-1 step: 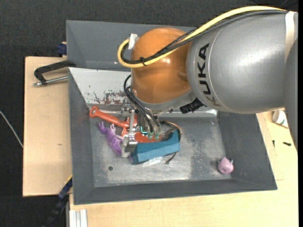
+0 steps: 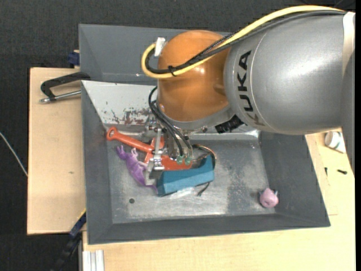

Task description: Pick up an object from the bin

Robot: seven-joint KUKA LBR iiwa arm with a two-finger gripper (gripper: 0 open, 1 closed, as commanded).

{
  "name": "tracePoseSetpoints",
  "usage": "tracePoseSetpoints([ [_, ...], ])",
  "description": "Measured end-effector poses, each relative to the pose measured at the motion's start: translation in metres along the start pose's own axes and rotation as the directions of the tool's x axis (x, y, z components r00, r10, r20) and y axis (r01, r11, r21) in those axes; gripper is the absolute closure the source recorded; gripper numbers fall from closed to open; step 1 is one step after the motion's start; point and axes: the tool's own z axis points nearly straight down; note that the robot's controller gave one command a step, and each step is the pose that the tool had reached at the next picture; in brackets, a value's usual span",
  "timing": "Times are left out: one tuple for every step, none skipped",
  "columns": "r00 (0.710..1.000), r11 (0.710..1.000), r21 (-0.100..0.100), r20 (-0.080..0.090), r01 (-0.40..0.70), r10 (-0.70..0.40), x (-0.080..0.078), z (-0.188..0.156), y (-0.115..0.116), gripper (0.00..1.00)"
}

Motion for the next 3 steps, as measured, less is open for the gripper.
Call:
tracePoseSetpoints([
  [0.994,0.994,-0.003,0.006,-0.113,0.113,-0.010,0.035,0.003,0.00],
  [0.948,0.948,0.002,-0.003,-0.319,0.319,-0.010,0.067,0.001,0.00],
  [0.875,0.875,0.000,-0.001,-0.484,0.484,-0.018,0.102,0.023,0.00],
])
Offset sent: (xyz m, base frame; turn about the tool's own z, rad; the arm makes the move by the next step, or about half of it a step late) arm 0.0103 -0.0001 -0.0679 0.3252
